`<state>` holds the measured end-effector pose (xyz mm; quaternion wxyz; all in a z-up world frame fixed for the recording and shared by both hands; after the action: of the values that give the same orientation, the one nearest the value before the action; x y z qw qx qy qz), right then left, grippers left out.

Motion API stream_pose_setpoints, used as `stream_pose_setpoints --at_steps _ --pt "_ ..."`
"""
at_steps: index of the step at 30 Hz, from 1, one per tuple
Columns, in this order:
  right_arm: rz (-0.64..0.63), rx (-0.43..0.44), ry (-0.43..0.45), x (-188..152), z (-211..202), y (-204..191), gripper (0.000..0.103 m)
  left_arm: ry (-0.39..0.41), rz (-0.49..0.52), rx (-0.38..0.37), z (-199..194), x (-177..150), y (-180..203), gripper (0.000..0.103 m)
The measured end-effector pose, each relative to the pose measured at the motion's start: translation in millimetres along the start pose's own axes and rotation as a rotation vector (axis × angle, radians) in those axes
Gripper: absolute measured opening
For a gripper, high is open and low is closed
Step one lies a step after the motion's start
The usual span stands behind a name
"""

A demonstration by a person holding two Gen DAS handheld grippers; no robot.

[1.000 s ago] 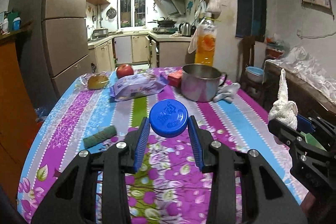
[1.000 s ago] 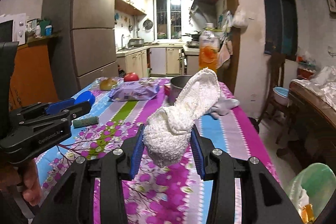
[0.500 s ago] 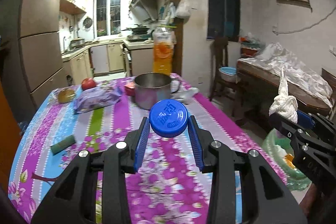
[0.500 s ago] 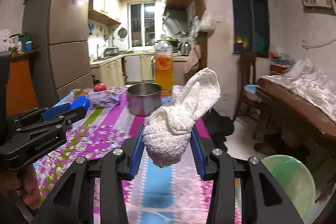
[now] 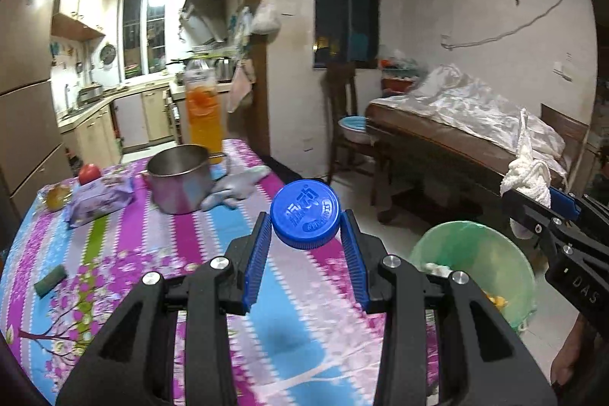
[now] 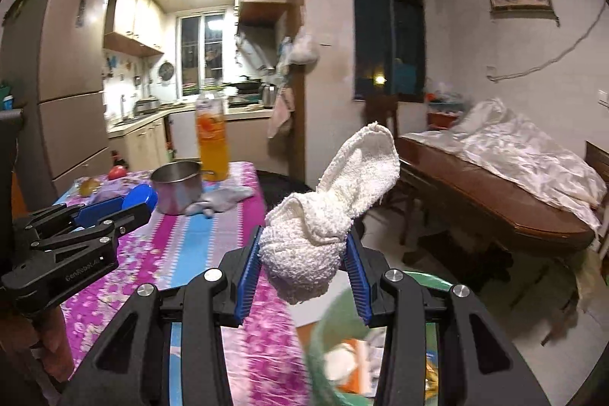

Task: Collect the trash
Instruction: 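Lift the bottle and towel and carry both over the green bin, then open both grippers to drop the bottle and towel into the bin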

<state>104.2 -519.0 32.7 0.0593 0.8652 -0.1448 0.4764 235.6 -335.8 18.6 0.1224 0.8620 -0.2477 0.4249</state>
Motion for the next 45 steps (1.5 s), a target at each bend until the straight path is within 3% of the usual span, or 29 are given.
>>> stream_pose_setpoints --at_steps 11,21,24,32,45 --pt "0.08 -0.087 -0.07 -26 2 102 0.043 -0.044 0.081 -0.095 25 5 80 0.036" --pt "0.138 -0.043 -0.319 -59 62 158 0.043 -0.221 0.168 -0.176 84 -12 146 0.036" --pt "0.127 -0.023 -0.402 -72 84 164 0.043 -0.282 0.188 -0.192 105 -18 156 0.036" --pt "0.161 0.037 -0.523 -100 118 173 0.043 -0.384 0.216 -0.179 143 -35 170 0.036" --pt "0.175 0.054 -0.571 -117 133 168 0.043 -0.434 0.22 -0.166 163 -44 177 0.036"
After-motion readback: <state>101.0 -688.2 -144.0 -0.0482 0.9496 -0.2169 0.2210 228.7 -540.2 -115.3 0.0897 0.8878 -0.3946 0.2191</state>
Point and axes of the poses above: each gripper's, at about its wrist camera, not at the fingertips, and z roughly the way its jaws point, y to its right, x to its top, the point moved 9 cm from there along z, roughly the way its jaws point, and after that the axes turned 11 degrees about -y, right-handed, at the moved point
